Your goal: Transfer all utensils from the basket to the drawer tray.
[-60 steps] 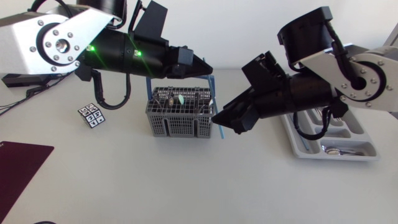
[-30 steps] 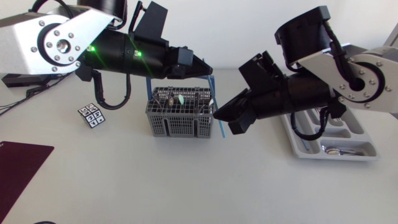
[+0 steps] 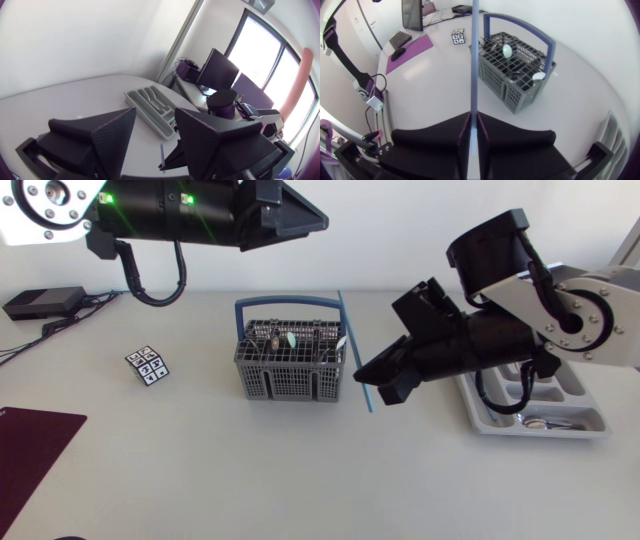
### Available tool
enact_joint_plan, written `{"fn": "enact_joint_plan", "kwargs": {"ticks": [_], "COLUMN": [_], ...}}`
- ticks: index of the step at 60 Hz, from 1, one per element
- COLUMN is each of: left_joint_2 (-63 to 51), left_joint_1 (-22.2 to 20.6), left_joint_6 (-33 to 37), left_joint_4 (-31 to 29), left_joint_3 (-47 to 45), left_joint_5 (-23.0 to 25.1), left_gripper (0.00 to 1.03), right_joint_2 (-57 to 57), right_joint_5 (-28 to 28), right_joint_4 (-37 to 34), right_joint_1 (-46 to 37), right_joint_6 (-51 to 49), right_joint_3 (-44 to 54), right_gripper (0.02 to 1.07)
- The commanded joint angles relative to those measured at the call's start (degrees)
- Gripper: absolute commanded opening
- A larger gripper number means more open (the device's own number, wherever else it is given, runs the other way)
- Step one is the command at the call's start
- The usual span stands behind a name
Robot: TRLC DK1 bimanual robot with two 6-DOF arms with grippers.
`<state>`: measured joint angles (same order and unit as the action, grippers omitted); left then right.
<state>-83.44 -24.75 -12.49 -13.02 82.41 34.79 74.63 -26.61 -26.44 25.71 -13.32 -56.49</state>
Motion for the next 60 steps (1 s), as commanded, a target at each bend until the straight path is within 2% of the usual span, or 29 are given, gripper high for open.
{"fn": "enact_joint_plan", "kwargs": {"ticks": [1, 9, 19, 30, 38, 60], "left_joint_2": [-1.3, -2.0, -3.3, -5.7, -7.2, -10.6], "left_joint_1": [1.3, 1.4, -1.8, -5.7, -8.9, -13.9], "left_joint_6": [-1.1, 2.6, 8.3, 13.8, 17.1, 21.7], "left_joint_4": [0.2, -1.1, -3.1, -4.6, -4.7, -4.7], "left_joint_3": [1.3, -0.2, -2.3, -3.4, -4.1, -5.6], "left_joint_5": [-0.8, -4.1, -11.3, -19.1, -26.0, -37.6], "left_gripper": [0.63, 0.62, 0.62, 0.62, 0.62, 0.62], "right_joint_2": [-0.9, -0.3, 4.3, 11.2, 16.0, 25.8], "right_joint_5": [0.0, 0.1, 0.7, 2.7, 5.1, 10.4], "right_joint_4": [-1.5, -2.8, -3.2, -3.2, -2.9, -1.9], "right_joint_1": [-3.7, -11.8, -24.5, -34.4, -38.5, -42.4], "right_joint_6": [-1.4, -2.3, -4.0, -6.9, -7.4, -6.2], "right_joint_3": [2.0, 2.3, 1.1, -1.3, -3.5, -7.8], "right_gripper": [0.07, 0.07, 0.07, 0.07, 0.07, 0.08]}}
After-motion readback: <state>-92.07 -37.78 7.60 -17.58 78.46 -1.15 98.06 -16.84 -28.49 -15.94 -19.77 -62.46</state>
